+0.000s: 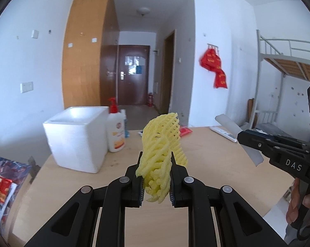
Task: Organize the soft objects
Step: 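Carry the yellow net and white strip in both tools toward the foam box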
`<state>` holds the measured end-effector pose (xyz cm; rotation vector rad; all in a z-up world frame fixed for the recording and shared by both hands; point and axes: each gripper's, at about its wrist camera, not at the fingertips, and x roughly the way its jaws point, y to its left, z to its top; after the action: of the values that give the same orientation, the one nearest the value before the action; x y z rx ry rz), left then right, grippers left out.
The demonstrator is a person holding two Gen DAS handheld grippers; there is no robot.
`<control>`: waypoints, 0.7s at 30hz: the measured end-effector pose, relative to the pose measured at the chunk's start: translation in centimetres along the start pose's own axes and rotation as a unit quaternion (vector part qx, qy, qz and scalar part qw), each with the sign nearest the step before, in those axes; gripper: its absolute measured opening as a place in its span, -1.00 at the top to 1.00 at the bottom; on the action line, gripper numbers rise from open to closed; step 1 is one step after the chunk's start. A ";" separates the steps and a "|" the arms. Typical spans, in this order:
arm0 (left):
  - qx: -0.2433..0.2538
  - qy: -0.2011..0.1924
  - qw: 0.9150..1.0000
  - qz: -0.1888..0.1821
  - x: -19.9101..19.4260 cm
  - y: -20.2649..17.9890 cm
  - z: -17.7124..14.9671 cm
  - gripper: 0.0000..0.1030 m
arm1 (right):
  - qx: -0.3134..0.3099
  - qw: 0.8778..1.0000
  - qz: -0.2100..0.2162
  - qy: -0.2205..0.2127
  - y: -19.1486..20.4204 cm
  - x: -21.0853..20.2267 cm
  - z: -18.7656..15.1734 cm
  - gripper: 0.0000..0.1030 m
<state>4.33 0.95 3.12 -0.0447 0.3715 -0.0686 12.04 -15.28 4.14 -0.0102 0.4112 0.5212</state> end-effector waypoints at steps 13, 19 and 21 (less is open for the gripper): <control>-0.032 -0.002 0.997 0.077 -2.1 4.9 -0.4 0.62 | -0.029 0.997 0.071 0.013 4.8 2.9 0.8 0.59; -0.041 -0.002 0.994 0.103 -2.8 6.6 -0.6 0.62 | -0.044 0.994 0.098 0.018 7.2 4.0 0.9 0.59; -0.045 -0.003 0.993 0.111 -3.0 7.0 -0.6 0.62 | -0.046 0.993 0.107 0.020 7.8 4.4 0.9 0.59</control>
<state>1.71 8.16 3.26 -0.0924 0.3722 0.1684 12.06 -6.31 4.04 -0.0665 0.4290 0.7522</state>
